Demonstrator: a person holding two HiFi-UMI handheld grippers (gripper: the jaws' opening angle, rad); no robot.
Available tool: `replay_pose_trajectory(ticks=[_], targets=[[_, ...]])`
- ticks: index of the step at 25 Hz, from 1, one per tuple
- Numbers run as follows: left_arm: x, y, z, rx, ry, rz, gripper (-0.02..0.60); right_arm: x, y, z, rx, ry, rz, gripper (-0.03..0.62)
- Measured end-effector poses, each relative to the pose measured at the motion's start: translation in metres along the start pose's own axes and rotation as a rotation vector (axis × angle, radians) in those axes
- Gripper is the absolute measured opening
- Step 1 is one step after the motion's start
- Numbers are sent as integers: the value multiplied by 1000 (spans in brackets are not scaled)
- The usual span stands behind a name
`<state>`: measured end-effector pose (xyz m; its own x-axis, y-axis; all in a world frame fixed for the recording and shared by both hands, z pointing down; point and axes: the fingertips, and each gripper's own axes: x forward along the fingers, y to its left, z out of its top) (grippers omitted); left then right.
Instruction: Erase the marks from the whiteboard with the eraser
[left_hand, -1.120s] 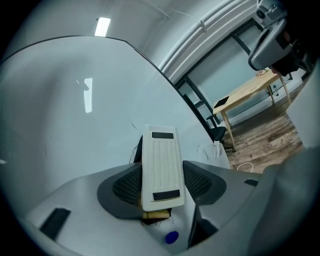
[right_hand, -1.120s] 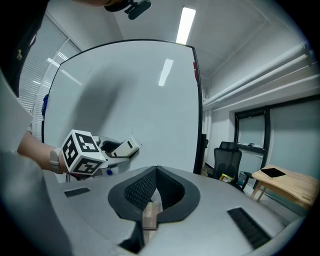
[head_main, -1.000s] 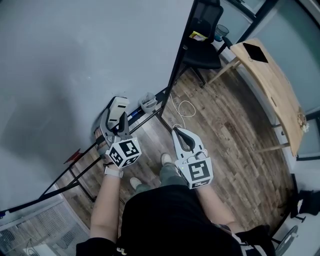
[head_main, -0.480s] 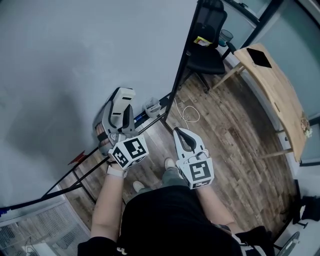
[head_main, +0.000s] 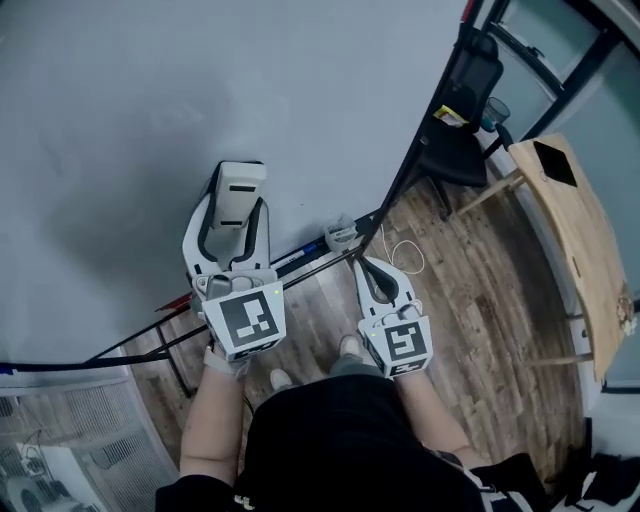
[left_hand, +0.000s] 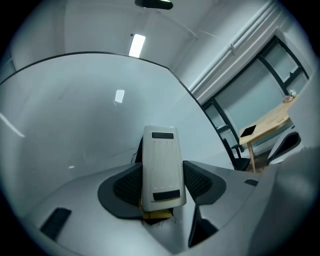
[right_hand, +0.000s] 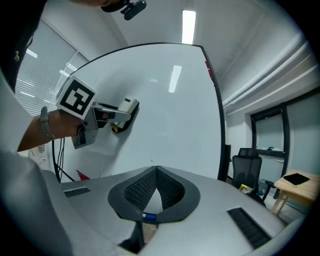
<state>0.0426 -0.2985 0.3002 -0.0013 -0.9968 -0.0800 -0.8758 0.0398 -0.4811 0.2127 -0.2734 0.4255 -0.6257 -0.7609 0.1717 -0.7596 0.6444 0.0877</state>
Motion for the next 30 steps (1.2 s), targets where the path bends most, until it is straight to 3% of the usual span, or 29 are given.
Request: replay_pose_trajectory(ticks=[6, 13, 19, 30], targets=[[-26, 55, 7, -165, 8, 177, 265, 31, 28, 15, -34, -27, 165, 26], [-62, 105, -36, -193, 127, 338, 265, 58, 72, 24, -67, -35, 340, 26], [-93, 126, -87, -131, 278, 384, 265, 76, 113, 26, -92, -31, 479, 26], [-194, 126, -167, -288, 401, 458, 265, 90, 199, 21, -137, -5, 707, 26]])
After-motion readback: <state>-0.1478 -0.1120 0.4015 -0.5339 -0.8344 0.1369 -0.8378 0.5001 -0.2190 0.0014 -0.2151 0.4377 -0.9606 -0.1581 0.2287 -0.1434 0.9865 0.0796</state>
